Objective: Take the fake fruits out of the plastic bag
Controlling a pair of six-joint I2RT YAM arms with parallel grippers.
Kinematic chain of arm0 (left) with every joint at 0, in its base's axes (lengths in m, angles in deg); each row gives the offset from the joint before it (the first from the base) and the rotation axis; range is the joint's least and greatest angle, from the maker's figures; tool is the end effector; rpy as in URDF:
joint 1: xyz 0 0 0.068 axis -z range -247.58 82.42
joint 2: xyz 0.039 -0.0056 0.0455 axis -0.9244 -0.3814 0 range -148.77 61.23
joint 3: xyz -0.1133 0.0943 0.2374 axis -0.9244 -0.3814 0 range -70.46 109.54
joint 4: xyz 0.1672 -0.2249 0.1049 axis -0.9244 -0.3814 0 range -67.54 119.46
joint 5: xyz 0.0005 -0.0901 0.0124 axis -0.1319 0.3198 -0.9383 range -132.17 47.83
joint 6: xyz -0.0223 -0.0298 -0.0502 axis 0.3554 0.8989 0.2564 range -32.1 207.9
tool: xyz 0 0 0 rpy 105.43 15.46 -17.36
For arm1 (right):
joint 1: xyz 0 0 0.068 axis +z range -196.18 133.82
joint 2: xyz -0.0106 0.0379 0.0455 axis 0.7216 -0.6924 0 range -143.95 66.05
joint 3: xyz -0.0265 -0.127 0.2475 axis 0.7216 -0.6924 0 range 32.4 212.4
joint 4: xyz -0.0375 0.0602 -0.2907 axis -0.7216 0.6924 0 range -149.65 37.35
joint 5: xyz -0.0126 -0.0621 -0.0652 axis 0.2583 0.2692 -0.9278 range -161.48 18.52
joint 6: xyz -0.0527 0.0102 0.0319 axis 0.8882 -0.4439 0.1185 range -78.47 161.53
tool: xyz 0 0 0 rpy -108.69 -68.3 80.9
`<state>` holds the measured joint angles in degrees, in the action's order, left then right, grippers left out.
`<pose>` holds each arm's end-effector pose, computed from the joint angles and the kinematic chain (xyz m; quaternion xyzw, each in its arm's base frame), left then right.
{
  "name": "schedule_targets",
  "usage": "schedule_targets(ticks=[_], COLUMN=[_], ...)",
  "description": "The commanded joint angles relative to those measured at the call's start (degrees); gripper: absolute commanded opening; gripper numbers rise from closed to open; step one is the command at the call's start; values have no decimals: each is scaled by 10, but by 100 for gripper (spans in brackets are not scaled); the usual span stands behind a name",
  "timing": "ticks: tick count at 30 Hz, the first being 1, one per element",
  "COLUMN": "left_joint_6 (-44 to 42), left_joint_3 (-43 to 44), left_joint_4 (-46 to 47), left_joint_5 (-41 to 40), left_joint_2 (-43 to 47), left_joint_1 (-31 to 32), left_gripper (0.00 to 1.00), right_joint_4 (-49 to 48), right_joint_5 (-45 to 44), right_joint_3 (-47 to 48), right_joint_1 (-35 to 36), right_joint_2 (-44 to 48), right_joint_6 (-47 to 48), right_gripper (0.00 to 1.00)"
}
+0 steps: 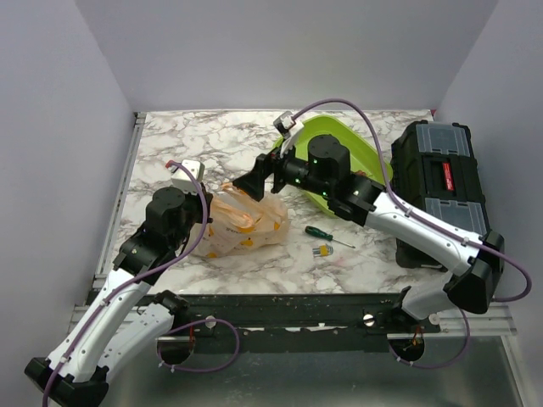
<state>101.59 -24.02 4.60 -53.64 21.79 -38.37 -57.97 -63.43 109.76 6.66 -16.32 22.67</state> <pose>0.1803 -0.0900 0.3428 0.0503 0.8049 -0.1391 0.5747 0.2324 0.3175 0.4028 -0.2624 0.6991 0.4308 0.5067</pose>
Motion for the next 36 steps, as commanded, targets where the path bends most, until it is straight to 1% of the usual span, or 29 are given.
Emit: schedule_targets(ticks=[1, 2, 5, 6, 8, 12, 15, 16, 17, 19, 20, 21, 22, 24, 27, 28, 32, 34, 36], left_joint_6=[-4, -4, -4, -4, -4, -5, -5, -5, -5, -5, -5, 1, 8, 12, 37, 46, 43, 24, -14], left_joint_3=[1, 1, 1, 1, -1, 0, -1, -1, -1, 0, -1, -1, 2, 18, 72, 87, 143, 150, 136], left_joint_4=[13, 12, 12, 12, 13, 12, 13, 12, 14, 15, 16, 15, 10, -2, -49, -62, -127, -146, -145], left_joint_5=[12, 12, 15, 16, 15, 13, 12, 12, 14, 21, 27, 35, 44, 89, 162, 181, 263, 247, 191], left_joint_2=[2, 3, 5, 6, 8, 9, 9, 10, 11, 11, 11, 10, 10, 5, -15, -22, -44, -39, -22], left_joint_1=[-3, -3, -3, -3, -3, -3, -3, -3, -3, -3, -3, -3, -3, -3, -3, -3, 10, 42, 103], left_gripper=[0, 0, 0, 0, 0, 0, 0, 0, 0, 0, 0, 0, 6, 24, 49, 54, 60, 64, 68], right_joint_4=[35, 43, 61, 66, 76, 88, 67, 54, 33, -9, -36, -62, -81, -98, -106, -112, -132, -134, -135], right_joint_5=[78, 71, -31, -55, -99, -124, -189, -215, -232, -258, -265, -268, -269, -268, -265, -262, -262, -266, -268], right_joint_3=[52, 60, 80, 86, 97, 108, 79, 62, 37, -14, -39, -66, -84, -113, -133, -140, -163, -171, -180], right_joint_1=[12, 20, 51, 53, 54, 54, 54, 53, 53, 53, 54, 54, 53, 54, 53, 54, 54, 54, 53], right_joint_2=[-48, -58, -81, -88, -104, -119, -96, -80, -64, -28, -10, 5, 16, 32, 48, 52, 75, 85, 96], right_joint_6=[33, 39, 53, 50, 34, 31, 17, 9, 1, -20, -30, -42, -49, -66, -79, -82, -83, -83, -83], right_gripper=[94, 93, 93, 90, 82, 59, 25, 15, 10, 3, 1, 1, 1, 1, 1, 1, 1, 1, 1])
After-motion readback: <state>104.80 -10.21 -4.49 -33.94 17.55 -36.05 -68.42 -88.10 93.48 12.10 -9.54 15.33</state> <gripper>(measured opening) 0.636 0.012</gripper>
